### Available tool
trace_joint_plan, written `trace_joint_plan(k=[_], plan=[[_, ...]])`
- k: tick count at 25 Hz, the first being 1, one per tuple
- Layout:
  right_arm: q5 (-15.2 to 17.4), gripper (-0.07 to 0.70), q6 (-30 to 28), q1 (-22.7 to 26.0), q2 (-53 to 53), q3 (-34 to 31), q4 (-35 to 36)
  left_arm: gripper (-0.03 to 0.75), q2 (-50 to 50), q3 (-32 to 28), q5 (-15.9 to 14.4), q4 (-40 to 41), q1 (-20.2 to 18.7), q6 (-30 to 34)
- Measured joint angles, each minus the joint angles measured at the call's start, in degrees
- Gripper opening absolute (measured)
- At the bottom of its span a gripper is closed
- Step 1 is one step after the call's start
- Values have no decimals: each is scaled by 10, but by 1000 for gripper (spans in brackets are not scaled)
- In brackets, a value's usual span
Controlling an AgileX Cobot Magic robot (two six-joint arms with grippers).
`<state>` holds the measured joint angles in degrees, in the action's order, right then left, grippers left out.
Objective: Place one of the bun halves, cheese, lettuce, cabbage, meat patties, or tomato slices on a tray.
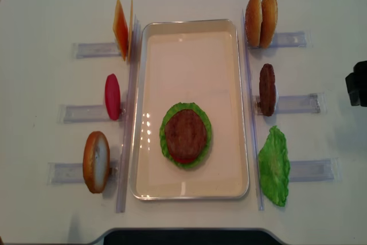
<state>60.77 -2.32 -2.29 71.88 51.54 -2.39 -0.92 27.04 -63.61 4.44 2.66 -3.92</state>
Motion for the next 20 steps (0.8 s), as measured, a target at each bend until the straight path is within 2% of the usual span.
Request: trace_joint_plan(k=[8, 12, 20], plan=[[70, 594, 18, 18, -13, -1, -9, 0, 0, 0, 0, 0, 0, 0], [71, 594, 28, 18, -75, -31, -2, 0, 0, 0, 0, 0, 0, 0], [56, 594, 30, 18, -280, -149, 34, 0, 0, 0, 0, 0, 0, 0]])
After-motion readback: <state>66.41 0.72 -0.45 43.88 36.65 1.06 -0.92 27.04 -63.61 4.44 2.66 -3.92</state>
